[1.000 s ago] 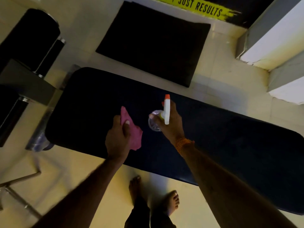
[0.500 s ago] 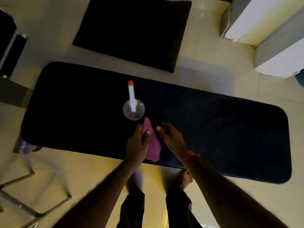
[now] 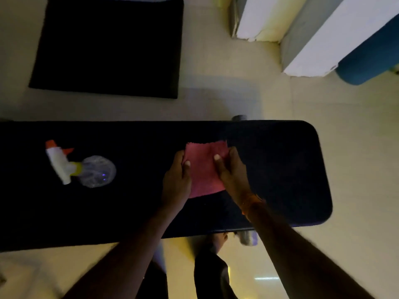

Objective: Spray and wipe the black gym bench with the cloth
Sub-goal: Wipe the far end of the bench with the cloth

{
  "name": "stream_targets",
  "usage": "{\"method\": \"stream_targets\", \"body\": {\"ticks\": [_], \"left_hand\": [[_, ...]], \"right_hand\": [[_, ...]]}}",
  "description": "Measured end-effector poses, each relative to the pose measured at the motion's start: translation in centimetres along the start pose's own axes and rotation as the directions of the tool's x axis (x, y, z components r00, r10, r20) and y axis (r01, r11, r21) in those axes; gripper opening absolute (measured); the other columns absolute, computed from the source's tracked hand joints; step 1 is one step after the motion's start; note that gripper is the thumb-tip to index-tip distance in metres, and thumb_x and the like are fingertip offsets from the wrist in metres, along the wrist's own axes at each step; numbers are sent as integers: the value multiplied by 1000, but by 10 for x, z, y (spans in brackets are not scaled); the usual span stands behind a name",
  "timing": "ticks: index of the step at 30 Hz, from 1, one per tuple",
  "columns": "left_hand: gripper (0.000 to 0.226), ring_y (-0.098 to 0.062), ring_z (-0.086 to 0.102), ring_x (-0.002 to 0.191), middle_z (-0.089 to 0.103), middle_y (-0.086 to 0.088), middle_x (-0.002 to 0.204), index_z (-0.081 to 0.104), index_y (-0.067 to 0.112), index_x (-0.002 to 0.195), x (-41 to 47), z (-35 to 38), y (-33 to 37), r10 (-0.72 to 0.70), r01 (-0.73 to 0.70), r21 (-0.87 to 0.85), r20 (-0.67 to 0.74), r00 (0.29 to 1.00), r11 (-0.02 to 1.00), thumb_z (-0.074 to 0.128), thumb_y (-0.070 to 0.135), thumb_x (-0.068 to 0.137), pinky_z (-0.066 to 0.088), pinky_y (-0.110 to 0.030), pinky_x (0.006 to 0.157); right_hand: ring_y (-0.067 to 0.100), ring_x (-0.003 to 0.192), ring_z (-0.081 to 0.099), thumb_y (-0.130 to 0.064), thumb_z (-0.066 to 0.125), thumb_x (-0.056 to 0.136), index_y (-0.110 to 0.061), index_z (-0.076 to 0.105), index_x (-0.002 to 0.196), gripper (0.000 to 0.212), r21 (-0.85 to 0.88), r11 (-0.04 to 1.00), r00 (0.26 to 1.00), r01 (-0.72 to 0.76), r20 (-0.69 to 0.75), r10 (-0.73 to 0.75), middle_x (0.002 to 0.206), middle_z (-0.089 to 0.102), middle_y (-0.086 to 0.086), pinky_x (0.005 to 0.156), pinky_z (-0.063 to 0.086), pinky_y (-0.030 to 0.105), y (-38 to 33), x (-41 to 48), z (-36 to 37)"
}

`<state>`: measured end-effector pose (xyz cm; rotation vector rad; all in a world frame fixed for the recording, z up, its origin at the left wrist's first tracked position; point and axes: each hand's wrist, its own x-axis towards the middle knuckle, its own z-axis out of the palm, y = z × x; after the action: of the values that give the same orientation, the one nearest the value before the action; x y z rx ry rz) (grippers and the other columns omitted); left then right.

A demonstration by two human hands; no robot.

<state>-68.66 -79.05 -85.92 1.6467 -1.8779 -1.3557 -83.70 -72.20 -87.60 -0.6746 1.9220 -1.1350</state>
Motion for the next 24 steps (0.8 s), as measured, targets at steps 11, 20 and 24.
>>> {"method": "stream_targets", "body": {"ticks": [11,20,24], "left_hand": [[63,-34,61,123,61,-10,139,34,28,152,39,142,84,87,-203,221,445,891,954,58,9,98,52,-43,95],[115,-32,22,154,18,-13,169,14,19,163,99,238,106,316,-605,341,616,722,719,84,49,77,34,-55,118],[158,-34,-29,153,-33,-12,165,-24,18,159,127,260,79,151,-710,521,746,648,475,74,86,55,-6,-63,122]], "right_hand": [[-4,80,67,-17,51,105,-36,47,121,26,-216,976,976,5,-210,-52,93,69,-15,64,50,19,61,38,-143],[37,147,36,-55,57,96,-30,25,160,75,-533,776,879,-338,-473,58,166,30,11,113,35,59,116,100,-237],[38,161,-3,-85,25,91,-42,2,164,87,-769,626,962,-126,-249,-113,175,-6,7,117,5,75,140,113,-216]]}}
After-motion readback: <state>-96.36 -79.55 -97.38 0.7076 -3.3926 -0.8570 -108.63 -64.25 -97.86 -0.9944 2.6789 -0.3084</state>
